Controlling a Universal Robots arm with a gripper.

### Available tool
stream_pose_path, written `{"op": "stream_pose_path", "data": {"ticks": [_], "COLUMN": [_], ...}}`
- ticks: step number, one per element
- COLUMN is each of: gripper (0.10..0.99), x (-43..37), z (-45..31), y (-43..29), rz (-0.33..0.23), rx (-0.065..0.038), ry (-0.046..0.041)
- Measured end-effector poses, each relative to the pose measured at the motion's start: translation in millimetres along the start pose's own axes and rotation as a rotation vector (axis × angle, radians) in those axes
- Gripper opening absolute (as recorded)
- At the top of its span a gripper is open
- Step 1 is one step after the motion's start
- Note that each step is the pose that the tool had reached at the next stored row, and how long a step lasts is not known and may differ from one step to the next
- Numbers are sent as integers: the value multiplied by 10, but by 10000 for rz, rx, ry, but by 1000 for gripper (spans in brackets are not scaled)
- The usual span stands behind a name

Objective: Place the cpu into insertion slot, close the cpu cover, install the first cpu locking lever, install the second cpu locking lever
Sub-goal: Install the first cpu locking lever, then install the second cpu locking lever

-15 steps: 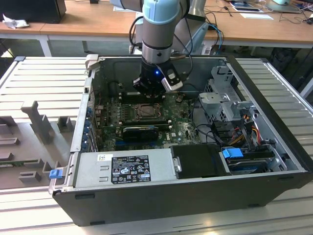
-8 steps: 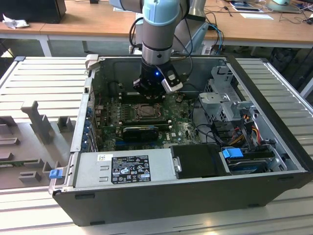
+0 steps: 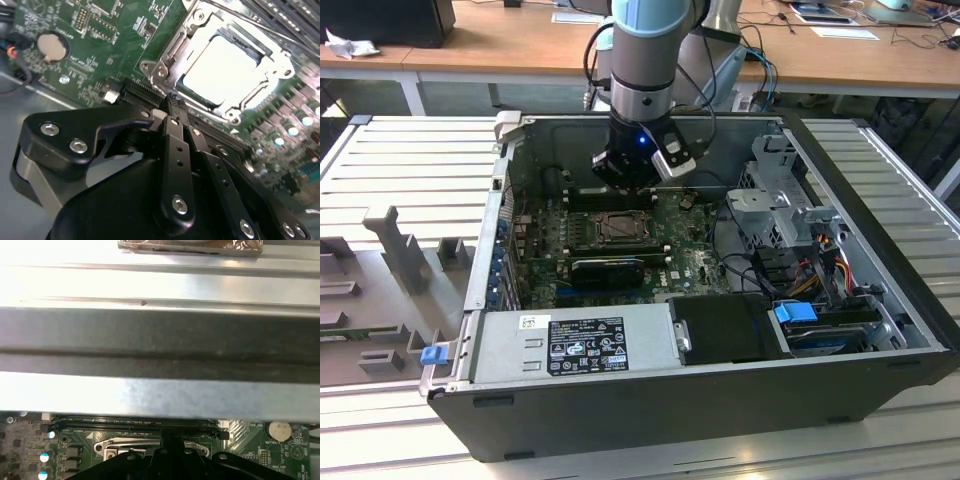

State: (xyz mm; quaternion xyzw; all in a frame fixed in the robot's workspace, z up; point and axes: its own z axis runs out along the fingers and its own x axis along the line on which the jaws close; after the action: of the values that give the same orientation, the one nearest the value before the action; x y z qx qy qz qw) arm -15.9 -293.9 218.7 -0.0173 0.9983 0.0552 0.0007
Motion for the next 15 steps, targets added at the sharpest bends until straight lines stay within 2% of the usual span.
{"op": "stream_pose_path", "data": {"ticks": [15], "gripper": [106], "x": [2], "z": [-23], "y": [-72], "rz": [0], "rx": [1], "ry": [0]}}
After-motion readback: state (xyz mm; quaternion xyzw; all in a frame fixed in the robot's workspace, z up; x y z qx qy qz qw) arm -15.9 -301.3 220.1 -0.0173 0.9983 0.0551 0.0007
